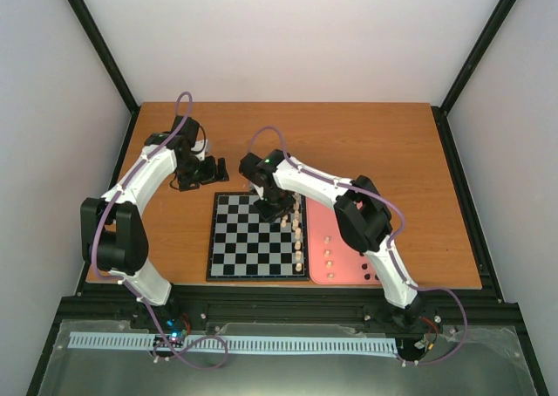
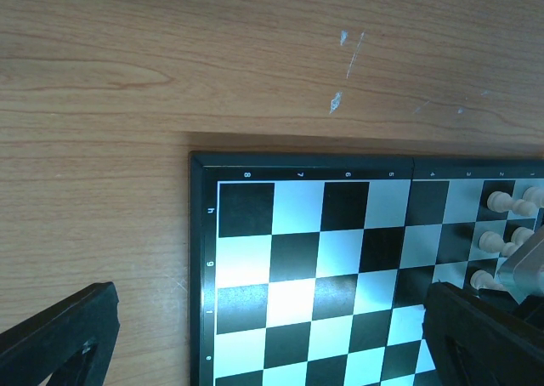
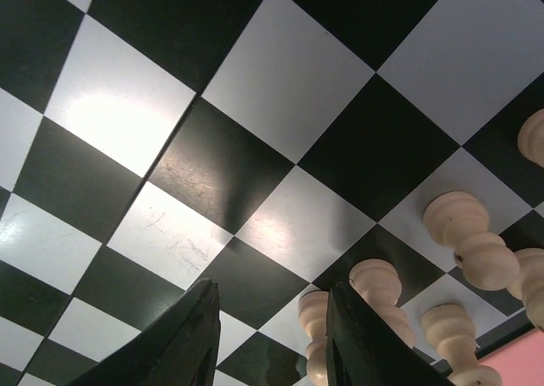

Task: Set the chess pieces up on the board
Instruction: Adjust the chess piece on the chessboard.

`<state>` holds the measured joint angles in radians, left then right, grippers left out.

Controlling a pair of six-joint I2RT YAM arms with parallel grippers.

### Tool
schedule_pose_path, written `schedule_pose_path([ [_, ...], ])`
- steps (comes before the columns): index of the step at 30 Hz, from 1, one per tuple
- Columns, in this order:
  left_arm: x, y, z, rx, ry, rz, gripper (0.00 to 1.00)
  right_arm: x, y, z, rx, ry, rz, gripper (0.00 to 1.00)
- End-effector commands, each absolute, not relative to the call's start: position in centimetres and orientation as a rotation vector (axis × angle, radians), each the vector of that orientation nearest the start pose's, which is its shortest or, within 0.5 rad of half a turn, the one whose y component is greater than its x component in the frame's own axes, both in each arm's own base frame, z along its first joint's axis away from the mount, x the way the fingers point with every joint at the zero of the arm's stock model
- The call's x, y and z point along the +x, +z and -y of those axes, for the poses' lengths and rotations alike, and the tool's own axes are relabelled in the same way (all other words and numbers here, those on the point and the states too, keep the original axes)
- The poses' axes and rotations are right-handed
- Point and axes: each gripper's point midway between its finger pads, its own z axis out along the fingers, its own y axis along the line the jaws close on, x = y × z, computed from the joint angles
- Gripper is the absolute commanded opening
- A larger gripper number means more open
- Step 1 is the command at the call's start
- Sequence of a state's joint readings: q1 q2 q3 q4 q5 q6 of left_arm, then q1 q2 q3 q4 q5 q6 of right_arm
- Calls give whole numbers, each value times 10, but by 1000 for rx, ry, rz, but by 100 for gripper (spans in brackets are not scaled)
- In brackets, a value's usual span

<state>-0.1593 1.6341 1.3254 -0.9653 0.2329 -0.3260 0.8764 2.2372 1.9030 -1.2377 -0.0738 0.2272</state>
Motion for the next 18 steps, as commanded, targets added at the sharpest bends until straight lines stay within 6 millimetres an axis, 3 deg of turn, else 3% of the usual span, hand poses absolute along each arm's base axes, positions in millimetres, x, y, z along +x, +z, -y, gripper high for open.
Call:
schedule_pose_path([
  [1, 352, 135, 100, -186, -447, -2851, 100, 269, 50, -340, -1037, 43, -3001, 36],
  [18, 352, 133, 99, -187, -444, -2855, 100, 251, 50, -329, -1046, 79, -3043, 36],
])
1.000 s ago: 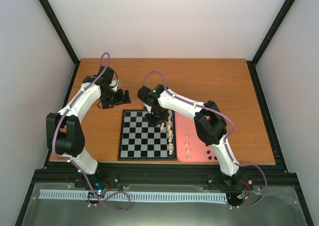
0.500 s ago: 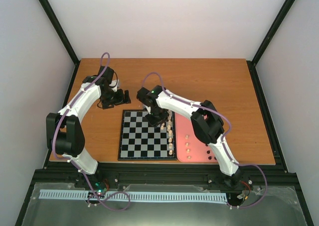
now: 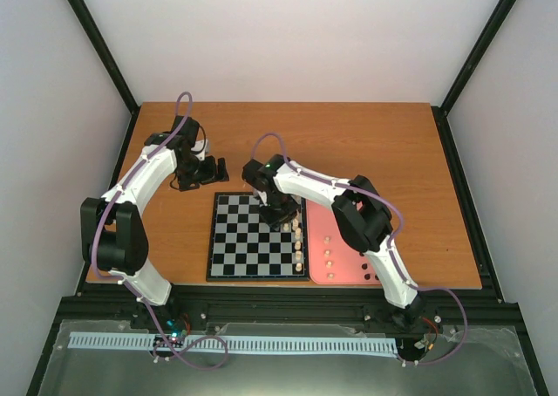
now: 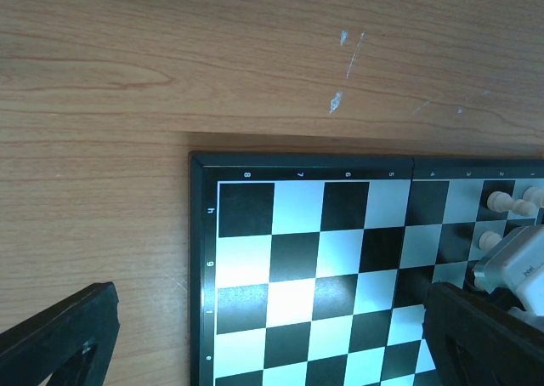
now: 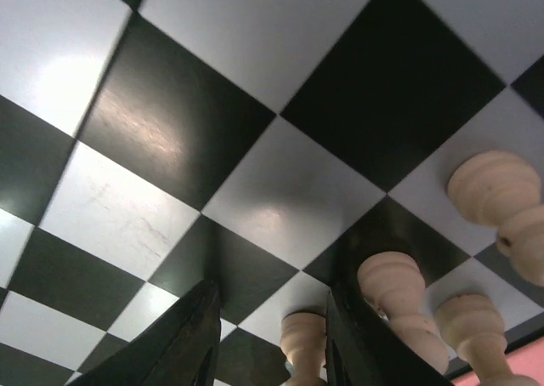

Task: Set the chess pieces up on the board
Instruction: Adjust the chess piece on the chessboard, then pick up the chess piece from the storage box.

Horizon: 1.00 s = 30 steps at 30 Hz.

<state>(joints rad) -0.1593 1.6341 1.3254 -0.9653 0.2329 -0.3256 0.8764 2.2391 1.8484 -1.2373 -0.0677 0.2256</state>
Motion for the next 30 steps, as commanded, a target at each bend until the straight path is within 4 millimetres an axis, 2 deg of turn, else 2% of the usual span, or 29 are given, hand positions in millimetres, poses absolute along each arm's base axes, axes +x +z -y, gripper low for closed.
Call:
schedule_pose_path([
  [1, 352, 133, 99, -188, -445, -2855, 100, 250, 51, -329, -1045, 82, -3043, 36],
  [12, 352, 135, 99, -188, -443, -2851, 100, 261, 64, -342, -1041, 131, -2984, 36],
  [17, 351, 135, 99, -188, -440, -2850, 100, 259, 81, -348, -1059, 181, -2945, 37],
  [21, 352, 135, 99, -189, -445, -2849, 100, 255, 97, -351, -1073, 207, -2921, 39],
  [25, 352, 135, 100, -187, -446, -2848, 100, 256, 125, -350, -1024, 209, -2879, 40],
  [28, 352, 135, 100, -187, -447, -2849, 100, 262, 149, -339, -930, 173, -2839, 42],
  [30, 352, 135, 99, -187, -447, -2848, 100, 266, 159, -323, -859, 116, -2835, 43],
])
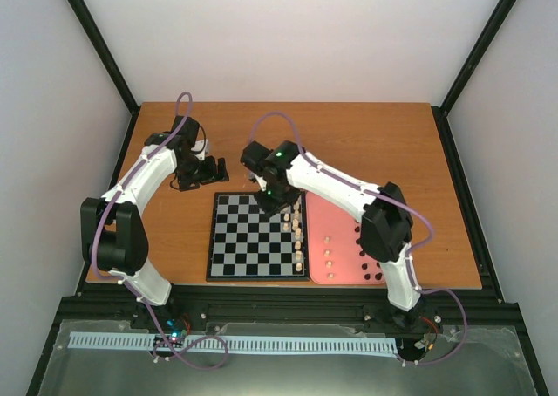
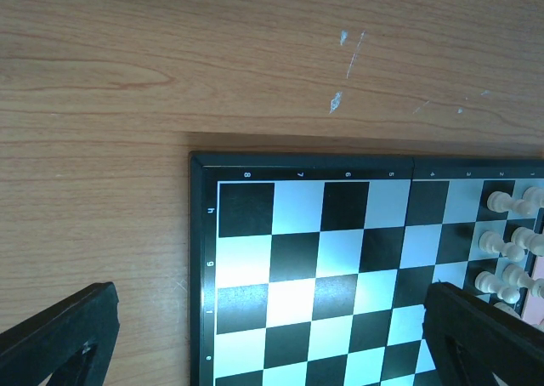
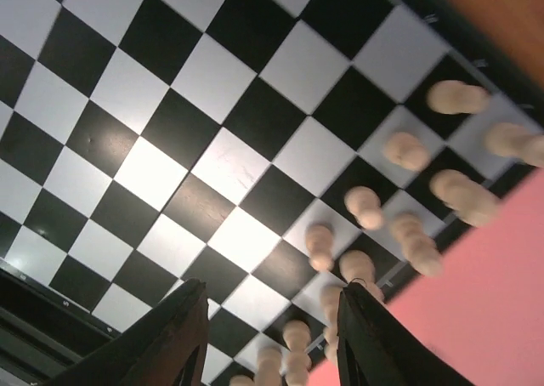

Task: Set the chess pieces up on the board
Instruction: Pick up the chess piece from the storage box.

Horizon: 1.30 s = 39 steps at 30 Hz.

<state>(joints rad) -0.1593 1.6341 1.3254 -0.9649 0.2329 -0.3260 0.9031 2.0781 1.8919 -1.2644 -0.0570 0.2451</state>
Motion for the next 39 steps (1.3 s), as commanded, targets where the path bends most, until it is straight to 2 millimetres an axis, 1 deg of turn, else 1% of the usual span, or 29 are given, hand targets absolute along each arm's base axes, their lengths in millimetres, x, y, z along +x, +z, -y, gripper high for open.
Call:
schedule_pose_path([
  [1, 352, 136, 100, -187, -448, -2848, 100, 267, 161, -313, -818, 94, -2844, 43],
  [2, 352, 135, 100, -187, -451, -2849, 100, 269, 163, -302, -770, 84, -2857, 43],
  [4, 351, 136, 101, -186, -456, -2848, 100, 272, 159, -279, -661, 89, -2896, 43],
  [5, 352, 136, 101, -187, -457, -2847, 100, 272, 154, -267, -607, 112, -2919, 43],
  [8, 352, 136, 101, -188, -460, -2845, 100, 266, 133, -240, -506, 179, -2995, 43],
  [9, 351, 136, 101, -189, -459, -2846, 100, 264, 125, -233, -490, 185, -3016, 43],
  [10, 352, 136, 101, -187, -459, -2845, 100, 258, 113, -227, -493, 183, -3053, 42],
  [12, 352, 135, 101, -189, -459, -2847, 100, 251, 99, -220, -503, 168, -3090, 42],
  [17, 351, 135, 100, -188, -452, -2851, 100, 235, 67, -212, -497, 176, -3164, 43],
  [23, 350, 135, 99, -188, -444, -2851, 100, 225, 47, -201, -477, 150, -3203, 43],
  [29, 351, 135, 99, -189, -444, -2855, 100, 224, 34, -197, -460, 143, -3222, 41],
  [34, 350, 133, 99, -190, -441, -2857, 100, 223, 31, -195, -462, 137, -3234, 39],
  [39, 350, 133, 99, -189, -441, -2856, 100, 221, 30, -191, -463, 117, -3241, 33],
])
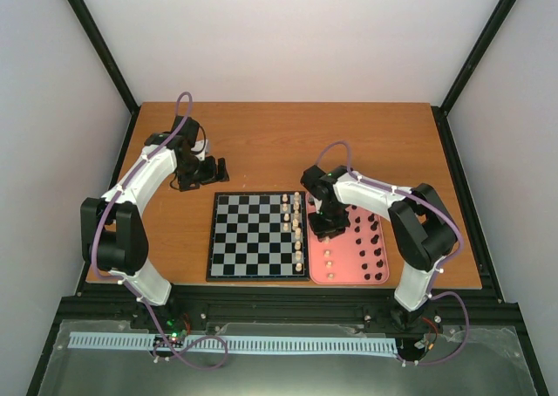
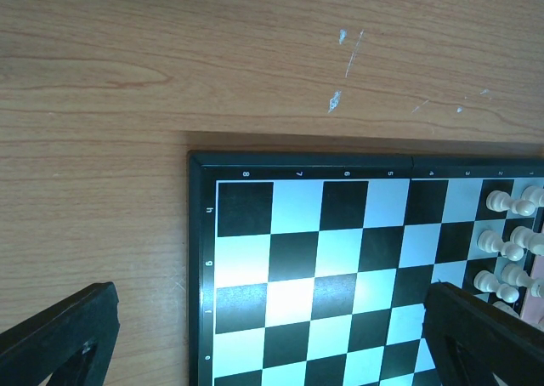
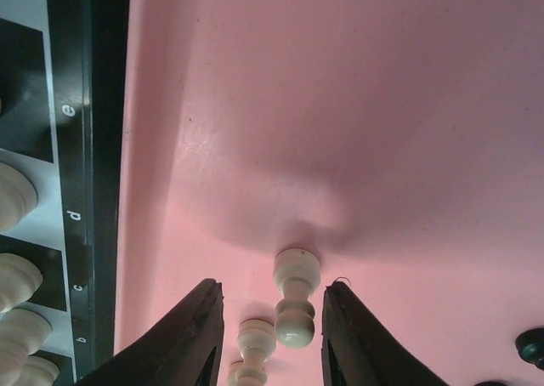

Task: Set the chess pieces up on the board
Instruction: Pick up the chess piece from the storage box, then place the chess piece on the chessboard.

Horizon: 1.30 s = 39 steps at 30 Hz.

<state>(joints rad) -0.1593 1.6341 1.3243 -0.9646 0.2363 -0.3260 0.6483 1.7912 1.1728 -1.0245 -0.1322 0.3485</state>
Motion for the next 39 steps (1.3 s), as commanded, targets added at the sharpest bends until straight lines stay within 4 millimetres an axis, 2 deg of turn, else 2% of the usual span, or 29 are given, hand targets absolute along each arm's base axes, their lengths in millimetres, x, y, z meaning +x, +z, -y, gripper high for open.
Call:
schedule_pose_path([
  [1, 350, 133, 99, -190, -442, -2857, 100, 220, 31, -191, -462, 116, -3243, 32],
  [14, 349, 131, 99, -193, -445, -2860, 100, 216, 35, -184, -452, 83, -3242, 24],
  [22, 351, 132, 99, -193, -442, -2856, 100, 222, 46, -182, -451, 50, -3215, 7],
  [24, 350, 133, 99, -193, -442, -2855, 100, 225, 51, -182, -463, 41, -3204, 5],
  [28, 350, 134, 99, -193, -444, -2851, 100, 232, 71, -185, -521, 34, -3155, 4],
  [33, 350, 136, 99, -190, -445, -2846, 100, 242, 122, -203, -726, 17, -3018, 4],
  [36, 350, 138, 99, -190, -447, -2842, 100, 242, 146, -224, -845, 49, -2949, 4],
  [39, 350, 138, 99, -188, -448, -2839, 100, 239, 163, -254, -977, 134, -2874, 4],
])
